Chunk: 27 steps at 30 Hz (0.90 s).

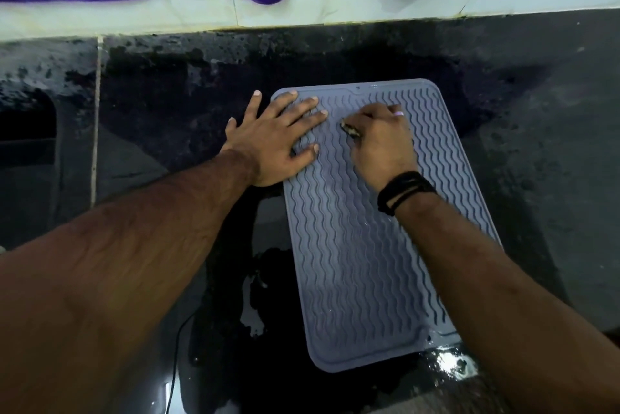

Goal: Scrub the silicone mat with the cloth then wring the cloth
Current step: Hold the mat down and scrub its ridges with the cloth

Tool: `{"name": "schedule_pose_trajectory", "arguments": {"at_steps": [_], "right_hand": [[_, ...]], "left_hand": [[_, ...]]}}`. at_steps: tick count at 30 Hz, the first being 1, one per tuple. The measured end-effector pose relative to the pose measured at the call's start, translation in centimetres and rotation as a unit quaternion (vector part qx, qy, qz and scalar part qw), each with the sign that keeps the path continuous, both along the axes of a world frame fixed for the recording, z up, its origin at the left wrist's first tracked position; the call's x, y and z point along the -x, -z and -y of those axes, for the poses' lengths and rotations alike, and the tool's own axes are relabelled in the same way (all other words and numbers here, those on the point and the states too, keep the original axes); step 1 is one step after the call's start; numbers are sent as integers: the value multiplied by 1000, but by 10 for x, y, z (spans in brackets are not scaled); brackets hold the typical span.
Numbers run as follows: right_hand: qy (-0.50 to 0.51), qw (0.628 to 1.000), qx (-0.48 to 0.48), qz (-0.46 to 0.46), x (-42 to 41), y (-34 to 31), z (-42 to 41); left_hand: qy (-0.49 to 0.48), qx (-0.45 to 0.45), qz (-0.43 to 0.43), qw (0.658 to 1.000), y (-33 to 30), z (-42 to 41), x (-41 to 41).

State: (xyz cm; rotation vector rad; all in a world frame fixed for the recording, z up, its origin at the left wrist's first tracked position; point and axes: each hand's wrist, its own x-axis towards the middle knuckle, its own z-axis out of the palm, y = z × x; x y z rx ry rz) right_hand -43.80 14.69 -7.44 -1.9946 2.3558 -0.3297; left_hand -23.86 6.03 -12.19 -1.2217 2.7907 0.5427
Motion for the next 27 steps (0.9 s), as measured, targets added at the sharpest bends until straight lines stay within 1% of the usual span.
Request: {"name": "schedule_pose_trajectory", "arguments": {"at_steps": [4,9,11,13,17,21,23,27], "right_hand": [[-12,1000,15,10,1,0,-27],[-13,1000,-1,-16,0,0,2],[-2,1000,-3,-5,-1,-1,3],[6,1000,12,13,-2,-3,-11],[-13,999,29,27,-1,-2,-47],[0,1000,19,4,-1,-1,-25],[9,1000,16,10,-3,-2,-14],[13,999,5,30,-4,-2,-31]], "left_hand": [[0,0,-2,1000,1,2,-1],[-4,-4,0,1000,1,1,0],[-2,-1,2,1000,0,1,0],[-2,2,3,1000,0,1,0],[-10,-6,5,1000,2,2,0],[0,4,2,1000,1,1,1],[-3,8,0,1000,2,1,0],[-3,6,3,1000,3,3,-1]]}}
